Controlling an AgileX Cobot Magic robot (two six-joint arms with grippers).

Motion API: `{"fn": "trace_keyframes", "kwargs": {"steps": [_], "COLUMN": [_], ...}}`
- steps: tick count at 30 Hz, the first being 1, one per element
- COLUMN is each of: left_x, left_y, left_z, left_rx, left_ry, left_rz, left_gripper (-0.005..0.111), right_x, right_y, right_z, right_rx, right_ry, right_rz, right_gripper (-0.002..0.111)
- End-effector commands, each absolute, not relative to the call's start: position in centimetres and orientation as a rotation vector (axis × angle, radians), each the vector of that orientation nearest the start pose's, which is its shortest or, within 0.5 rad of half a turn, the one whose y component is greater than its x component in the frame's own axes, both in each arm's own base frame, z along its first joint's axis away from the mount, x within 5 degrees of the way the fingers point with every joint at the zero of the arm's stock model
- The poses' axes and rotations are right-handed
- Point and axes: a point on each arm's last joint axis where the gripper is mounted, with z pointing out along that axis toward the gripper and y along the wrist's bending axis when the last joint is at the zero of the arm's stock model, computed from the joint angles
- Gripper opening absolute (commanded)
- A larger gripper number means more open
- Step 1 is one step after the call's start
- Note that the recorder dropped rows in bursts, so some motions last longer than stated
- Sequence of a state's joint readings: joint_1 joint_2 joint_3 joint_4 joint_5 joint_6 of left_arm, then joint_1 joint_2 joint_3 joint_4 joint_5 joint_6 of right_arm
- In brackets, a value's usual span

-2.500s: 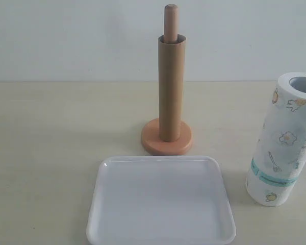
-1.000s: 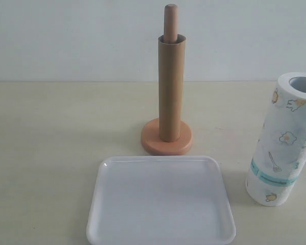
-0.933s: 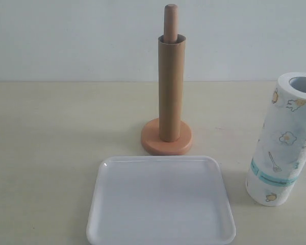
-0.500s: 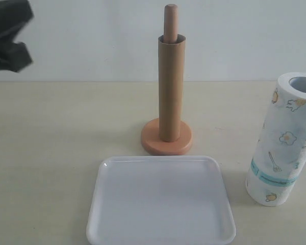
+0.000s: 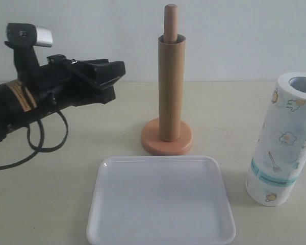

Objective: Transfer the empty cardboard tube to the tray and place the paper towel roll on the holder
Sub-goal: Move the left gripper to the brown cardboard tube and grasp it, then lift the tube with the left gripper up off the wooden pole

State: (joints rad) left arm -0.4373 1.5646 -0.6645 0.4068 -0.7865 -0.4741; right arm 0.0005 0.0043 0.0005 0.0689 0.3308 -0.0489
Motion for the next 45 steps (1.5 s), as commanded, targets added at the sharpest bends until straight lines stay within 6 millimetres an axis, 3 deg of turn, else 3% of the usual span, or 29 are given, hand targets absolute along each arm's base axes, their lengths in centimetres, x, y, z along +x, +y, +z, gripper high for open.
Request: {"fn": "trace_keyframes", "kwargs": {"steps": [1, 4, 14, 27, 35, 38, 45], "left_x": [28.8, 29.8, 31.8, 35.9, 37.1, 37.1, 37.0], "left_y": [-17.7, -18.9, -22.1, -23.9, -24.5, -24.6, -24.6], "left_z": [22.7, 22.3, 19.8, 17.5, 15.9, 16.1, 16.8], "left_rx": [0.55, 0.626, 0.67, 0.634, 0.636, 0.635, 0.634], "left_ry": [1.616, 1.562, 1.578, 1.629, 1.656, 1.633, 1.602], "left_rz": [-0.802, -0.84, -0.888, -0.843, -0.828, -0.843, -0.855], "left_gripper": [0.065, 0.074, 0.074, 0.074, 0.073, 0.066, 0.021], "right_x": [5.4, 5.4, 5.4, 5.4, 5.4, 5.4, 5.4], "right_y": [0.2, 0.2, 0.2, 0.2, 0.2, 0.2, 0.2], "right_z": [18.4, 18.4, 18.4, 18.4, 18.4, 18.4, 18.4], "right_rx": [-0.004, -0.004, -0.004, -0.006, -0.006, -0.006, -0.006], "right_ry": [1.809, 1.809, 1.809, 1.806, 1.806, 1.806, 1.806], "right_rz": [0.034, 0.034, 0.034, 0.032, 0.032, 0.032, 0.032], "right_gripper": [0.0, 0.0, 0.0, 0.0, 0.0, 0.0, 0.0]}}
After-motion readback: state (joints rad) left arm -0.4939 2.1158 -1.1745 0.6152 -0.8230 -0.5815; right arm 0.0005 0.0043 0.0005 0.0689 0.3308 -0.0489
